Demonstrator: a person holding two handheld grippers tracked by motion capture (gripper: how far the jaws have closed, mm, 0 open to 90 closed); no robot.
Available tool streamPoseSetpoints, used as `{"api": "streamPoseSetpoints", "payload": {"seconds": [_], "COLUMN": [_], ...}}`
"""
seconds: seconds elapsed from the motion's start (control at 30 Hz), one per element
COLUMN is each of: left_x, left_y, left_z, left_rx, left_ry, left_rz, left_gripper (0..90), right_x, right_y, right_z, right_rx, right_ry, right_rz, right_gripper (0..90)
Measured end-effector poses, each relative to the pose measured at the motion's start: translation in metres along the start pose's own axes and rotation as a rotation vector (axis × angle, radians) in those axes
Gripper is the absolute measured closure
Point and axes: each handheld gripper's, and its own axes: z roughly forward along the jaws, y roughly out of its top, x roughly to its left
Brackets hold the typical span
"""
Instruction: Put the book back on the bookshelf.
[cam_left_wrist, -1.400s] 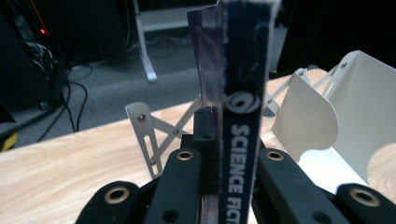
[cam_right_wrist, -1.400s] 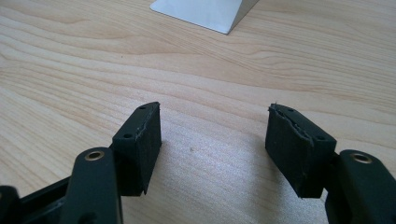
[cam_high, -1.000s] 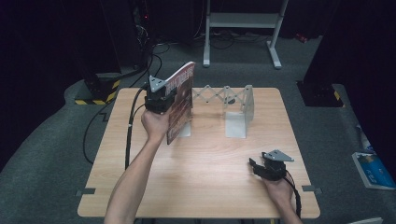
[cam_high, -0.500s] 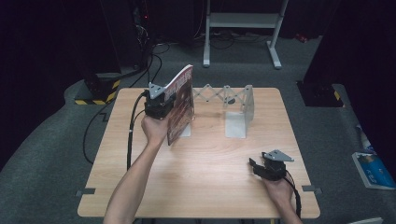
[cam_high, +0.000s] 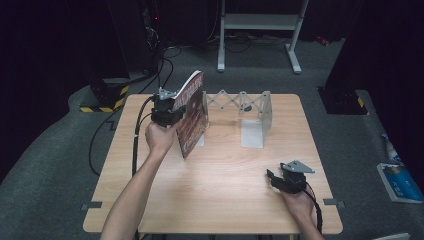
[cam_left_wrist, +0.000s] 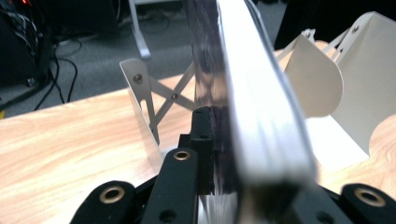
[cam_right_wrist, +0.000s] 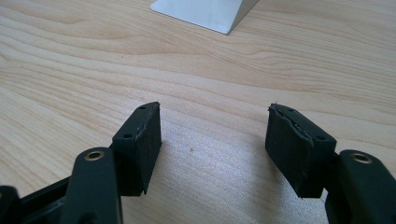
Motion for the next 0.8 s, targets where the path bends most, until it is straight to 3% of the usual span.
{"api": "streamPoseSetpoints", "payload": {"seconds": [0.13, 0.3, 0.4, 0.8], "left_x": [0.001, -0.004, -0.007, -0.009], "left_y": [0.001, -0.001, -0.001, -0.004], "left_z": [-0.001, -0.001, 0.0, 0.009], "left_rx": [0.01, -0.039, -0.067, -0.131], "left_ry": [-0.003, 0.021, 0.018, 0.04], "left_rz": [-0.006, 0.007, -0.007, -0.015], "left_gripper": [83.0, 83.8, 84.0, 84.0], "right_x": [0.0, 0.0, 0.0, 0.0], "right_y": [0.0, 0.0, 0.0, 0.0], "right_z": [0.0, 0.0, 0.0, 0.0], "right_rx": [0.0, 0.0, 0.0, 0.0], "right_ry": [0.0, 0.0, 0.0, 0.0], "right_rz": [0.0, 0.0, 0.0, 0.0], "right_gripper": [36.1, 36.1, 36.1, 36.1]}}
